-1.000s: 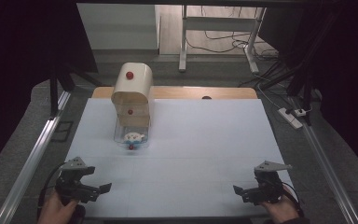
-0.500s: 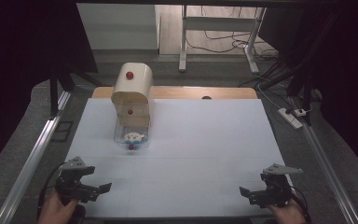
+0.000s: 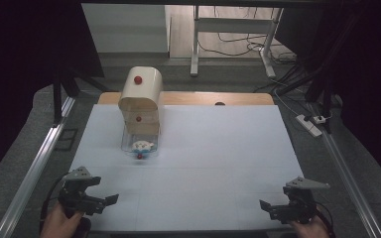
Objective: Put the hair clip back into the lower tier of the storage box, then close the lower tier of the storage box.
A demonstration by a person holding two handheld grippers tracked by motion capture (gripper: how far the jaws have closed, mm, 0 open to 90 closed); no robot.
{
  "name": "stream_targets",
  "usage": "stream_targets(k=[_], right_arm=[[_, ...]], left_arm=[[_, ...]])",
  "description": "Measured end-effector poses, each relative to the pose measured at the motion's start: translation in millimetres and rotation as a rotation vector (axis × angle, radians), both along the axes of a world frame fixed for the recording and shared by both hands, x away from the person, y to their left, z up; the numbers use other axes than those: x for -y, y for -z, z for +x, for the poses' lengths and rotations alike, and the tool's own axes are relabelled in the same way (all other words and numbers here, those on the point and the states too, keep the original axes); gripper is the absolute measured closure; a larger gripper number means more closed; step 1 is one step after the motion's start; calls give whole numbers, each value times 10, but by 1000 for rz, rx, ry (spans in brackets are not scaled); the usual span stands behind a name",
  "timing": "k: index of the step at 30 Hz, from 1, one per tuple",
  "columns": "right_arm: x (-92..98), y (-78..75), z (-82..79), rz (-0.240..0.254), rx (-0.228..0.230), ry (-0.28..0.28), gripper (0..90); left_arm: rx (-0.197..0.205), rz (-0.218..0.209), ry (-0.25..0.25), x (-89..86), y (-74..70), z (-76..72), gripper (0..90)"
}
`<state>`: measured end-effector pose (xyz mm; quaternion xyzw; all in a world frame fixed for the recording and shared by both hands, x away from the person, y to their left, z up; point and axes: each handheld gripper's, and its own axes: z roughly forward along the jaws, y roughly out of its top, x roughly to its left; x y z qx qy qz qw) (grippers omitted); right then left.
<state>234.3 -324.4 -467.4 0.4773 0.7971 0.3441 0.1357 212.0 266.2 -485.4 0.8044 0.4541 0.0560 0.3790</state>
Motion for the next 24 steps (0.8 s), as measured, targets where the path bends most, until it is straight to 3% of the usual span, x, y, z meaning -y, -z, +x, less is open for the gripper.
stream_targets(k=[5, 13, 24], right_arm=[[12, 1, -8, 6, 0, -8, 0], [-5, 5, -1, -3, -8, -16, 0], [-11, 7, -3, -6, -12, -21, 0]], left_arm=[[-3, -4, -1, -2, -2, 3, 9], [-11, -57, -17, -68, 2, 15, 0], [10, -30, 2, -36, -5, 28, 0]])
